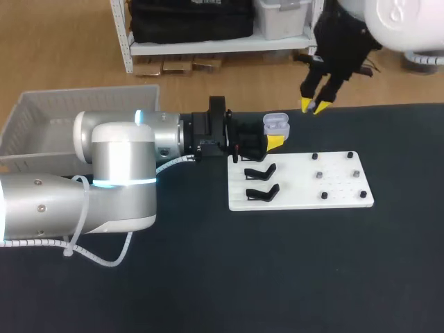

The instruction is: Pick up each earbud case from the left stands, insert the matching earbuds, close the lid, and place the case in the box.

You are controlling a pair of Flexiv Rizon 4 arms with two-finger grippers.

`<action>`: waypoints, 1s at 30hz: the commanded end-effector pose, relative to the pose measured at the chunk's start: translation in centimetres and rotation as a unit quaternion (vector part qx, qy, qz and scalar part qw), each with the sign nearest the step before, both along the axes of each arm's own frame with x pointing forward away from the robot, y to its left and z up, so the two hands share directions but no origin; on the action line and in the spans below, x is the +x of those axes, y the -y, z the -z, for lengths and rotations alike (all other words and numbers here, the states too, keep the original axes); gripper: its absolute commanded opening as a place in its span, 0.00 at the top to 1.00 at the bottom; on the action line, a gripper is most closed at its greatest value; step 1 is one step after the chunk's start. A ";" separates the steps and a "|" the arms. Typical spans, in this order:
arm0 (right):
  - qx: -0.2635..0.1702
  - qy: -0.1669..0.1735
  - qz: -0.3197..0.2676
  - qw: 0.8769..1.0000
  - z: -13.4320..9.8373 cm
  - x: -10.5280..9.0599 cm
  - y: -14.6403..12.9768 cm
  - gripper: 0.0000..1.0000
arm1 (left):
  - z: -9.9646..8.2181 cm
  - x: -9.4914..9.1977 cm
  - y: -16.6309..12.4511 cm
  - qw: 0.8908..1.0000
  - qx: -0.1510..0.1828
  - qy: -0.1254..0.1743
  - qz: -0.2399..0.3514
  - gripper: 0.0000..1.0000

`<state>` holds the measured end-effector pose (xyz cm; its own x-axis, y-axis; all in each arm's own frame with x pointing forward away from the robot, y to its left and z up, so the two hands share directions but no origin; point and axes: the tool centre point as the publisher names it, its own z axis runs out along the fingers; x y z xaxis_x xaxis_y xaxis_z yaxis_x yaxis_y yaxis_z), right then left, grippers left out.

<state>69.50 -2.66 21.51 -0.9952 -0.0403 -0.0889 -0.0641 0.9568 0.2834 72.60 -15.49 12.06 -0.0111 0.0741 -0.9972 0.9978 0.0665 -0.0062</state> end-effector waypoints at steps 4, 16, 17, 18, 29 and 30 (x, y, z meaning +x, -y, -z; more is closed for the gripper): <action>-0.016 0.003 -0.048 0.999 -0.5 -0.4 -2.4 1.00 | 0.1 -0.2 0.0 1.000 -0.002 0.002 -0.003 1.00; -0.036 0.000 -0.102 0.994 1.6 0.7 -5.0 1.00 | 0.1 -0.2 0.0 1.000 -0.002 0.002 -0.003 1.00; -0.038 0.000 -0.104 0.994 1.7 0.8 -5.0 1.00 | 0.1 -0.2 0.0 1.000 -0.002 0.002 -0.003 1.00; -0.038 0.000 -0.106 0.994 1.8 0.8 -5.2 1.00 | 0.1 -0.2 0.0 1.000 -0.002 0.002 -0.003 1.00; -0.048 -0.010 -0.125 0.991 3.0 0.9 -5.8 1.00 | 0.1 -0.2 0.0 1.000 -0.002 0.002 -0.003 1.00; -0.050 -0.009 -0.127 0.991 3.1 0.9 -5.8 1.00 | 0.1 -0.2 0.0 1.000 -0.002 0.002 -0.003 1.00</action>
<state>70.01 2.88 18.68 -0.9539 -0.2934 -0.0625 -0.3000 0.9339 0.1944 72.60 -15.48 12.06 -0.0111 0.0741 -0.9972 0.9978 0.0665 -0.0062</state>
